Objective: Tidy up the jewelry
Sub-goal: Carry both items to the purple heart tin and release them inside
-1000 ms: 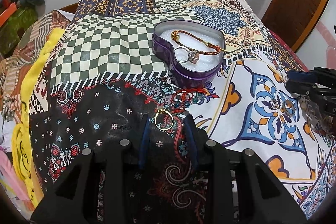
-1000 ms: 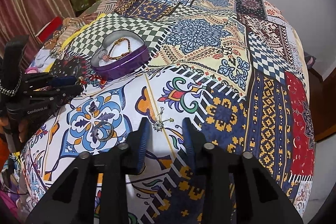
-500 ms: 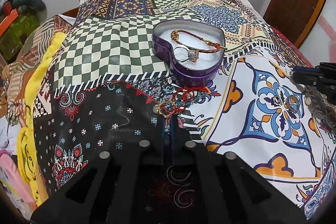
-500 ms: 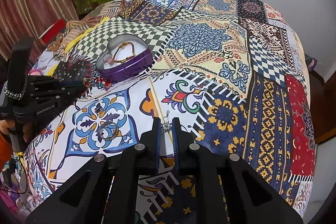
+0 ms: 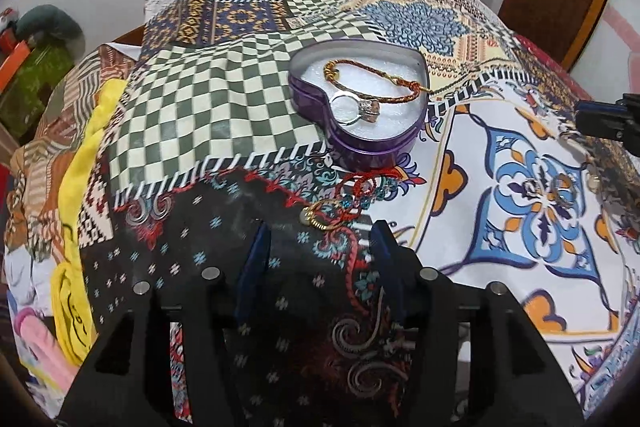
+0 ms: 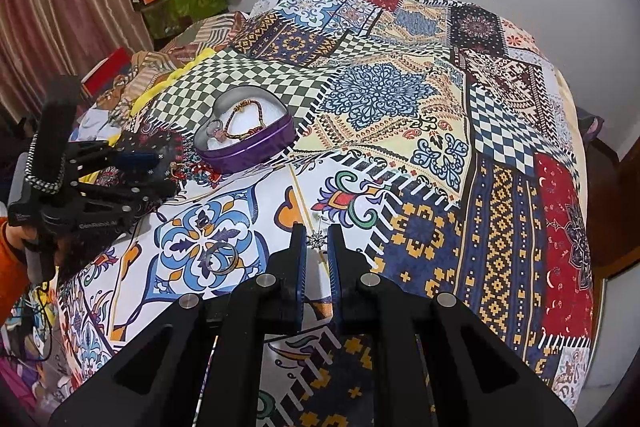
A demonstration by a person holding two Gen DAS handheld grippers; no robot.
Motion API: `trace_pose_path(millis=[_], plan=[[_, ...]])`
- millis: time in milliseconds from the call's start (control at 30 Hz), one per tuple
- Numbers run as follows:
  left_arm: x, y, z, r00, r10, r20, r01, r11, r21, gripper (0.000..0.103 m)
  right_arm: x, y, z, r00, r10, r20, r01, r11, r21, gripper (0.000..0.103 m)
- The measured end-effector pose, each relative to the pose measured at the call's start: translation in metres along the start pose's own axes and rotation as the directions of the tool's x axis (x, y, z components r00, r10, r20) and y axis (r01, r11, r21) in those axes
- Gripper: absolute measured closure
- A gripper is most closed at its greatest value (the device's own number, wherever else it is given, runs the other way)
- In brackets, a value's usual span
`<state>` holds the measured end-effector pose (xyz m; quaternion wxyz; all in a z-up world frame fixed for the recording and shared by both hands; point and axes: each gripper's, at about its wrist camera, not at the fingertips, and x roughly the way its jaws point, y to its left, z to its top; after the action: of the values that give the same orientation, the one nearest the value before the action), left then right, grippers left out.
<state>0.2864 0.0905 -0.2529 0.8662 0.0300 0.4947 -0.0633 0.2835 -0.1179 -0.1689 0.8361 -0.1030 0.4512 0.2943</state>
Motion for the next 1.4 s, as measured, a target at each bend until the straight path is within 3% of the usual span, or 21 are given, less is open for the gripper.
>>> trace_pose_path(millis=[100, 200, 433, 733, 1133, 1400], plan=[[0.005, -0.002, 0.003, 1.0, -0.02, 0.009, 0.02, 1.0, 0.015, 0.058, 0.002, -0.002, -0.001, 1.0, 0.0, -0.003, 0.0, 1.0, 0.006, 0.094], [0.009, 0.0, 0.005, 1.0, -0.022, 0.021, 0.022, 1.0, 0.001, 0.078, 0.001, -0.004, 0.0, 1.0, 0.0, -0.002, 0.001, 1.0, 0.01, 0.094], [0.004, -0.004, 0.0, 0.999, 0.009, 0.048, -0.01, 1.0, 0.022, 0.079, -0.001, -0.009, 0.003, 1.0, -0.004, 0.011, 0.003, 1.0, 0.023, 0.094], [-0.026, 0.001, -0.008, 0.996, -0.003, 0.092, 0.004, 1.0, -0.011, 0.079, -0.007, -0.002, 0.016, 0.999, 0.002, 0.046, -0.003, 1.0, 0.013, 0.094], [-0.068, 0.01, 0.018, 0.974, 0.013, 0.224, -0.005, 0.999, -0.038, 0.079, -0.027, 0.026, 0.054, 0.988, 0.027, 0.153, -0.019, 0.998, -0.053, 0.094], [-0.067, 0.012, 0.037, 0.969, 0.007, 0.249, 0.003, 0.999, -0.041, 0.079, -0.029, 0.046, 0.077, 0.979, 0.058, 0.197, -0.039, 0.994, -0.102, 0.094]])
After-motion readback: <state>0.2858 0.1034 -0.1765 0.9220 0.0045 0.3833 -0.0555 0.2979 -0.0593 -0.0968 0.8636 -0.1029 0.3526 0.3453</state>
